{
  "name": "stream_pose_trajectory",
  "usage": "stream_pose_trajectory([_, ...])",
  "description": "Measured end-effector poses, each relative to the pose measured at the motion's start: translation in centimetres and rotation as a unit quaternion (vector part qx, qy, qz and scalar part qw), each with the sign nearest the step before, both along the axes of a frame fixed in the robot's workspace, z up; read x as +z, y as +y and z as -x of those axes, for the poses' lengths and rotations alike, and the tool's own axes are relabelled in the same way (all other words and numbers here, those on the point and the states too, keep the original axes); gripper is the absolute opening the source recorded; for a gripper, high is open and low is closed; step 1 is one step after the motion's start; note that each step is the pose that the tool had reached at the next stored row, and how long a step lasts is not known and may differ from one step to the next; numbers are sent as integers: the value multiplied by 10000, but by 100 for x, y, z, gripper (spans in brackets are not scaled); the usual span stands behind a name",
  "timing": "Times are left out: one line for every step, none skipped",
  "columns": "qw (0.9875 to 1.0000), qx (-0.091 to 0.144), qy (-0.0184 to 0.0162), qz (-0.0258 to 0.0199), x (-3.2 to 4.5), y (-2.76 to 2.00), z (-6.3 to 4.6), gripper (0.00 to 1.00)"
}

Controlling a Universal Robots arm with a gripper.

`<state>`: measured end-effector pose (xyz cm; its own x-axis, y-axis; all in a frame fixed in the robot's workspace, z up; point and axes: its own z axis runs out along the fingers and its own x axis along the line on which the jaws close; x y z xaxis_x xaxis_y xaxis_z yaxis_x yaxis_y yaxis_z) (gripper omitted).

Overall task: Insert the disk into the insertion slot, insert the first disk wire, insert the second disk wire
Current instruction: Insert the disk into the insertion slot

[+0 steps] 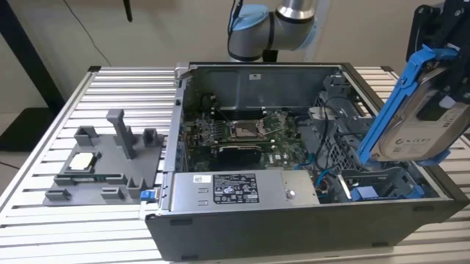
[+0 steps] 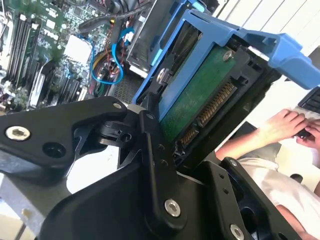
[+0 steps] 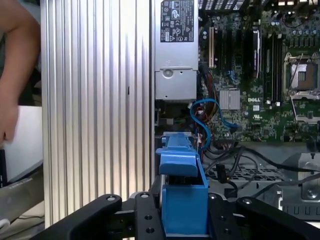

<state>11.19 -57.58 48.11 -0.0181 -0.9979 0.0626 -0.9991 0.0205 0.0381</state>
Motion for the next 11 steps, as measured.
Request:
stream_pose_trajectory([10000, 0, 0, -5, -18, 0, 0, 33])
stream_pose_trajectory([10000, 0, 0, -10, -36, 0, 0, 33])
stream_pose_trajectory([10000, 0, -4, -13, -54, 0, 0, 33])
stream_pose_trajectory([10000, 0, -8, -14, -72, 1, -1, 33])
stream_pose_trajectory([10000, 0, -13, -18, -91, 2, -1, 33])
stream_pose_trajectory([10000, 1, -14, -24, -110, 4, -1, 33])
stream_pose_trajectory([10000, 1, -15, -31, -128, 4, -1, 33])
stream_pose_trajectory([10000, 0, -15, -38, -146, 5, 0, 33])
stream_pose_trajectory([10000, 3, -16, -50, -163, 5, 0, 33])
stream_pose_trajectory([10000, 8, -16, -61, -180, 5, 0, 33])
stream_pose_trajectory([10000, 22, -17, -73, -195, 5, -1, 33])
